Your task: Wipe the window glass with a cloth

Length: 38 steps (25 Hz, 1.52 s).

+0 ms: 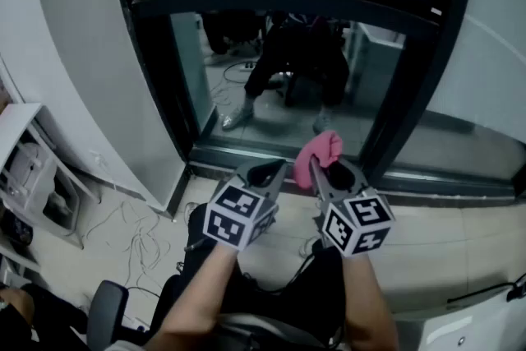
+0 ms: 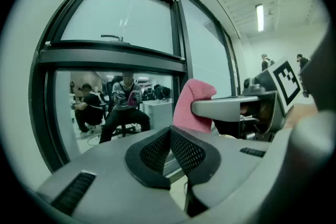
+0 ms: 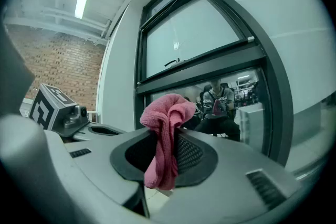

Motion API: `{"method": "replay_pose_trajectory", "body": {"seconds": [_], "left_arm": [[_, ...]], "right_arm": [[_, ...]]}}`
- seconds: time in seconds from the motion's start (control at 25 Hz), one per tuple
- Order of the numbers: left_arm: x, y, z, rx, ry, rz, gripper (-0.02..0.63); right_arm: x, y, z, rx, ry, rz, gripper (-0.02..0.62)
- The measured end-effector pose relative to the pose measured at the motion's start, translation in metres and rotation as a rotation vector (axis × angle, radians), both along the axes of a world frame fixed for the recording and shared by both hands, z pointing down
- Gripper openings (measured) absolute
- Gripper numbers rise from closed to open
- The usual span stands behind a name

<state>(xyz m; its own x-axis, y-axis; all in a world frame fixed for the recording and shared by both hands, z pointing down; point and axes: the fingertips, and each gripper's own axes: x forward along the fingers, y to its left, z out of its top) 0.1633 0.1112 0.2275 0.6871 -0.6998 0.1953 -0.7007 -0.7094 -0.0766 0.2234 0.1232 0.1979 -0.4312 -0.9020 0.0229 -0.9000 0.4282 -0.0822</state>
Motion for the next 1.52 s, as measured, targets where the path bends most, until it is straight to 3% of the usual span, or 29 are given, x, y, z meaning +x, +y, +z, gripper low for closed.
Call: {"method": "replay_pose_trajectory", "body": {"seconds": [0.2, 0.64, 0.88, 1.24, 1.52], "left_arm": [[0.004, -0.026, -0.009, 0.019, -0.013, 0.007, 0.002], [0.023, -0.133, -0.013, 0.026, 0.014, 0.02, 0.002], [0.025, -0.159, -0.022, 0.041, 0.037, 0.035, 0.002], [0.051, -0.187, -0.046, 0.069, 0.047, 0.098, 0.002], [0.084, -0.208, -0.058, 0.081, 0.031, 0.169, 0.002]], "right_arm": [[0.007, -0.028, -0.009, 0.016, 0.009, 0.008, 0.078], [0.024, -0.128, -0.016, 0.04, 0.019, -0.011, 0.078], [0.034, -0.153, -0.024, 0.072, 0.056, 0.012, 0.078], [0.089, -0.187, -0.052, 0.107, 0.086, 0.144, 0.08], [0.175, -0.217, -0.089, 0.124, 0.134, 0.372, 0.078]]}}
